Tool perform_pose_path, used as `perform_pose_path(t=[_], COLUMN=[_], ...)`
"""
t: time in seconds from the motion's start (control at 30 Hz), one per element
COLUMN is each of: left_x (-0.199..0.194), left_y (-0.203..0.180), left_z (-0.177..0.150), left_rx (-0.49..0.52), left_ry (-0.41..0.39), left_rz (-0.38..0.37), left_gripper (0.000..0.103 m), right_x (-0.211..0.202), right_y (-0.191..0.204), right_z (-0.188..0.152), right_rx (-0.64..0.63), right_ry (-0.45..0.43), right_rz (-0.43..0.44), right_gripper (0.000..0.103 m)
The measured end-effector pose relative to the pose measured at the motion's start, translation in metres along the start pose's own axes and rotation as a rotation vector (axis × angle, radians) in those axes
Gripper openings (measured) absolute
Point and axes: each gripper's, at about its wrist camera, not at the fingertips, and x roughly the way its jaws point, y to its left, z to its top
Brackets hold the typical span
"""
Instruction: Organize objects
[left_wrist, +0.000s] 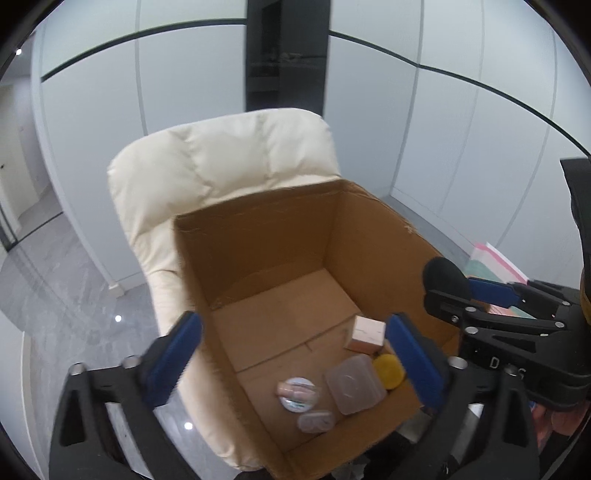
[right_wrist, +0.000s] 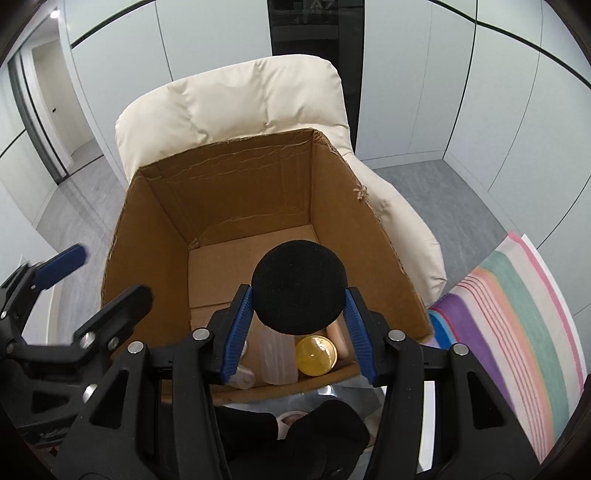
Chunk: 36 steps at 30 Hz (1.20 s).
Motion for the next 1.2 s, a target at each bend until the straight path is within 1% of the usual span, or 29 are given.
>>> perform_pose_path(t=[0.03,0.1,0.13,0.2,0.3,0.43,0.6,0.67,0.83,0.97,1.2], left_x=[0.0,-0.001,0.0,0.0,-0.002,-0.001,0.001,0.003,0.008,0.011,0.013], left_y=[0.004,0.01,0.012,0.018,0.025,0.023,0.02,0.018,0.012,0.002,-0.024], left_z=[0.001,0.0,0.0,0.0,0.001,0.001,0.003,0.004,0.006,0.006,0.008], left_rx=[-0.006,-0.015,-0.02,-0.038,-0.073,-0.064,-0.065,-0.066,-0.076,-0.067,-0.036], left_ry=[0.001,0.004,0.006,0.009,-0.002,-0.012,-0.011,-0.009,0.006,0.008,0.013], left_rz=[0.014,0.024,0.028,0.032,0.022,0.029,0.029,0.031,0.022,0.015,-0.009], left_gripper=[0.103,0.103,0.103,0.103,0.103,0.103,0.103,0.103,0.103,0.103,0.103], right_x=[0.001,0.003,0.003,0.002,0.0,0.0,-0.01,-0.011,-0.012,-0.016,-0.024], right_y=[0.001,0.005,0.007,0.008,0.008,0.003,-0.004,-0.007,-0.018,-0.03,-0.052], right_z=[0.001,0.002,0.002,0.004,0.006,0.007,0.007,0.005,0.001,-0.005,-0.015], right_rx=[0.001,-0.008,-0.008,-0.003,0.008,0.022,0.046,0.046,0.058,0.073,0.096], right_ry=[-0.001,-0.005,-0.011,-0.023,-0.036,-0.031,-0.072,-0.07,-0.057,-0.05,-0.057], right_rz=[-0.002,-0.012,-0.023,-0.041,-0.068,-0.09,-0.083,-0.091,-0.079,-0.079,-0.121], right_gripper=[0.056,0.073,0.077,0.09,0.102,0.103,0.103,0.103,0.103,0.103,0.103])
